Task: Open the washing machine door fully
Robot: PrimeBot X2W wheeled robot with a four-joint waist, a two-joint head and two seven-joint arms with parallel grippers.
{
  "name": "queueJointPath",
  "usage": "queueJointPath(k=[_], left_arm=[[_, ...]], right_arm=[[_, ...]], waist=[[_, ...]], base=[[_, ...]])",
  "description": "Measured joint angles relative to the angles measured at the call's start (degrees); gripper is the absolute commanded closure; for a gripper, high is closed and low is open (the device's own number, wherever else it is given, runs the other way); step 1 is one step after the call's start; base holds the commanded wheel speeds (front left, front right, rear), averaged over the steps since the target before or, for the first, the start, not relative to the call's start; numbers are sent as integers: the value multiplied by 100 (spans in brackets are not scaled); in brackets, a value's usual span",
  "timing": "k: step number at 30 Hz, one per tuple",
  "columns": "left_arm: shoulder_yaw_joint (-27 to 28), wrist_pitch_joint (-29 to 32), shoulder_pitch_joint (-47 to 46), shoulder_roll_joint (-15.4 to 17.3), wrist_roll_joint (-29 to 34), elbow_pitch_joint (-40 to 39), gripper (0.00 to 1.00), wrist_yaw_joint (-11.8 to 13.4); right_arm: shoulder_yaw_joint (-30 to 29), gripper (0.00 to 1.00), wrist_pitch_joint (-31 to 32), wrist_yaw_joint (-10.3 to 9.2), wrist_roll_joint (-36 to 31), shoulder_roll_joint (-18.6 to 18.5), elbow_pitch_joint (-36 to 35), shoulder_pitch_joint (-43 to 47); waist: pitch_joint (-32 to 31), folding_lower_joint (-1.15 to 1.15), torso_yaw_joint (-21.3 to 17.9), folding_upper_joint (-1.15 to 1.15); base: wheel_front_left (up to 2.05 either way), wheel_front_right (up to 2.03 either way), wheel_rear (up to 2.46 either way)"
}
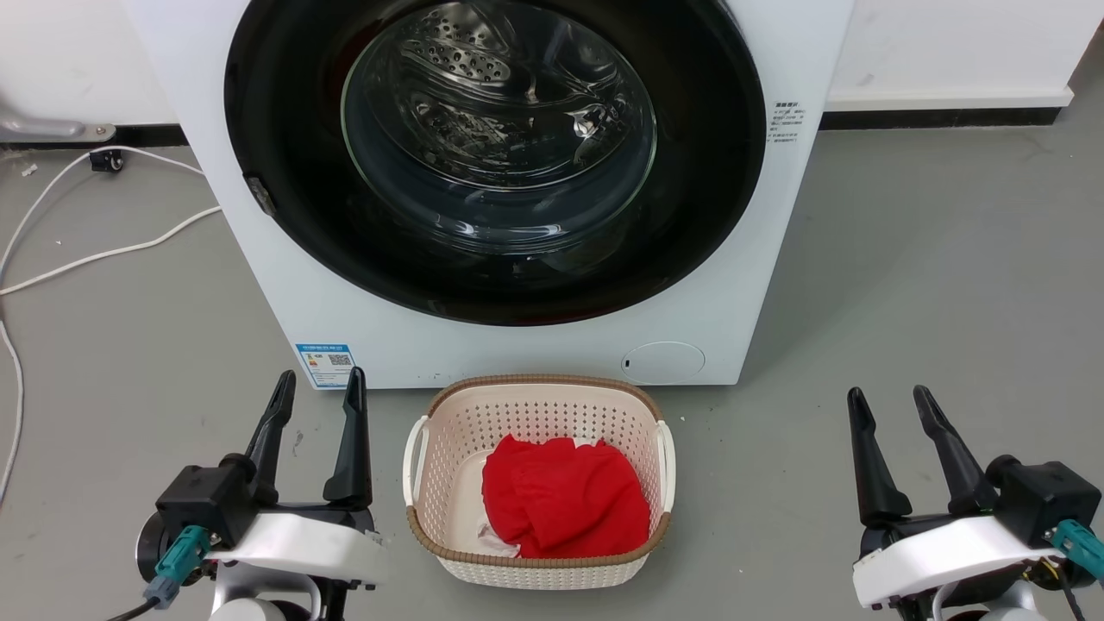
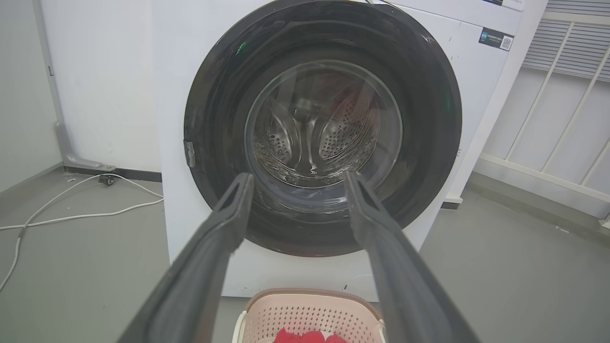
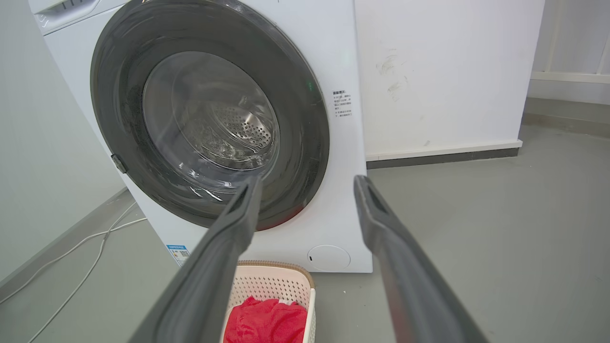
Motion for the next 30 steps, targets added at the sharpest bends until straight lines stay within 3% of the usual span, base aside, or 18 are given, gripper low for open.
queueJointPath(k=[30], left_arm=[[-5, -334, 24, -18, 1230, 8, 0, 77]], right_arm=[[89, 0, -256, 0, -695, 9, 94, 24]], waist=[[-13, 0, -2, 0]], base=[[0, 0, 0]])
